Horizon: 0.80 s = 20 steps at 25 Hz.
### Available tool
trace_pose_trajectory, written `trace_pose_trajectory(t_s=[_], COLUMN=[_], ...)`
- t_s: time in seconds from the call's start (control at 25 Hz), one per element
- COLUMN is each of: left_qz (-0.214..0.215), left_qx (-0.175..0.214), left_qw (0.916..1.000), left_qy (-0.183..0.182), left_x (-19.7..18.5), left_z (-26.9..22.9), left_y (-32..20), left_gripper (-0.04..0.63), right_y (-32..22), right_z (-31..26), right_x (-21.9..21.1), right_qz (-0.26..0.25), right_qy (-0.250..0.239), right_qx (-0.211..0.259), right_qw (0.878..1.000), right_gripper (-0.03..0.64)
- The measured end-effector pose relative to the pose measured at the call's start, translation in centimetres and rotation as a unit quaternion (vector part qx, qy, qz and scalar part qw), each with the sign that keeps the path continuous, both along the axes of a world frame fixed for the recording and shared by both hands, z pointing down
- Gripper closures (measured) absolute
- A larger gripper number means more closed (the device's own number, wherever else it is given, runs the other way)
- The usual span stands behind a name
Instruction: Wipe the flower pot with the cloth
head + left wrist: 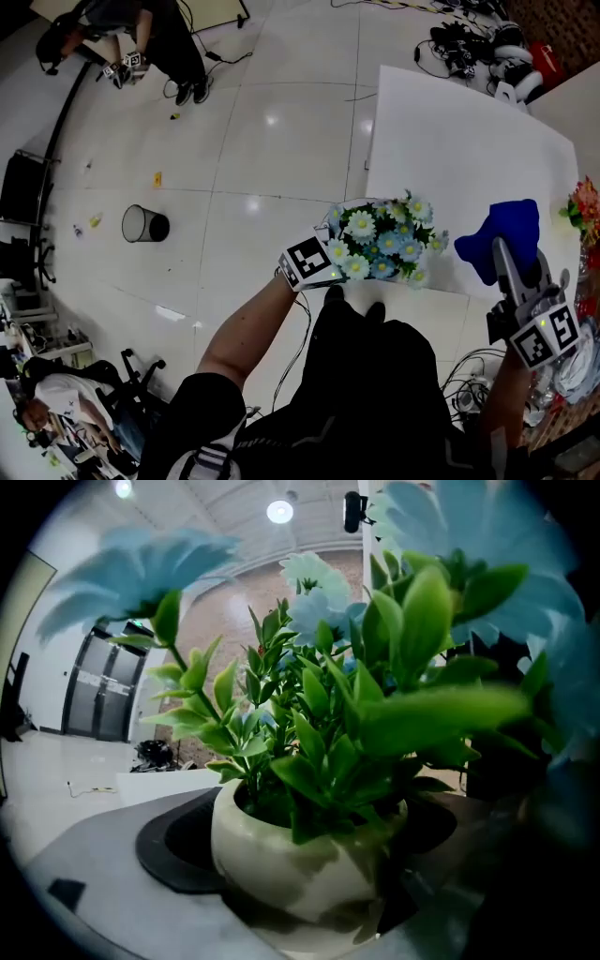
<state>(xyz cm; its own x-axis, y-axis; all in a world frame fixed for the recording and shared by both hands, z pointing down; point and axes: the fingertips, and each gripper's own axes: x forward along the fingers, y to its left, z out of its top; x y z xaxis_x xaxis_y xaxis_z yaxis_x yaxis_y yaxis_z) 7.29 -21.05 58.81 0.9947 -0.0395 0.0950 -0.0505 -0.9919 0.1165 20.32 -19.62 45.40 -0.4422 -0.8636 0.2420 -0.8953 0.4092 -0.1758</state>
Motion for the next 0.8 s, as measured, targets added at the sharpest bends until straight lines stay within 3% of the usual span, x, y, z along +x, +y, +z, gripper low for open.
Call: trace_pose_trajectory(t_s=[0.2,0.48,0.68,0.8], left_qz=[-0.009,0.03,0.07,0.1], left_qx=[0.014,0.04,0.047,0.047], left_qw=[0.9998,0.9987,0.9961,0.9937], left_qy=[0.008,0.007,0.022,0.022], left_x=[-0.4,-0.8,-0.4,-0.2], left_z=[-9.0,-23.2,-30.1,-32.5], left_y=[-1.0,-0.1,2.3,4.1], left_gripper=[0.049,0.049,0.049,0.049], right_y=[-0.1,-0.2,-1.6,-1.6], right_z=[-5.2,-13.4,-17.5,-19.1], right_x=[0.2,-1.0,-4.0,-6.5], right_qz=[-0.004,-0.037,-0.14,-0.244], right_qy=[-0.021,-0.031,-0.061,-0.056], right_qx=[0.029,0.095,0.11,0.1], right_qw=[0.999,0.994,0.982,0.963], right_gripper=[0.54,0.54,0.54,0.54])
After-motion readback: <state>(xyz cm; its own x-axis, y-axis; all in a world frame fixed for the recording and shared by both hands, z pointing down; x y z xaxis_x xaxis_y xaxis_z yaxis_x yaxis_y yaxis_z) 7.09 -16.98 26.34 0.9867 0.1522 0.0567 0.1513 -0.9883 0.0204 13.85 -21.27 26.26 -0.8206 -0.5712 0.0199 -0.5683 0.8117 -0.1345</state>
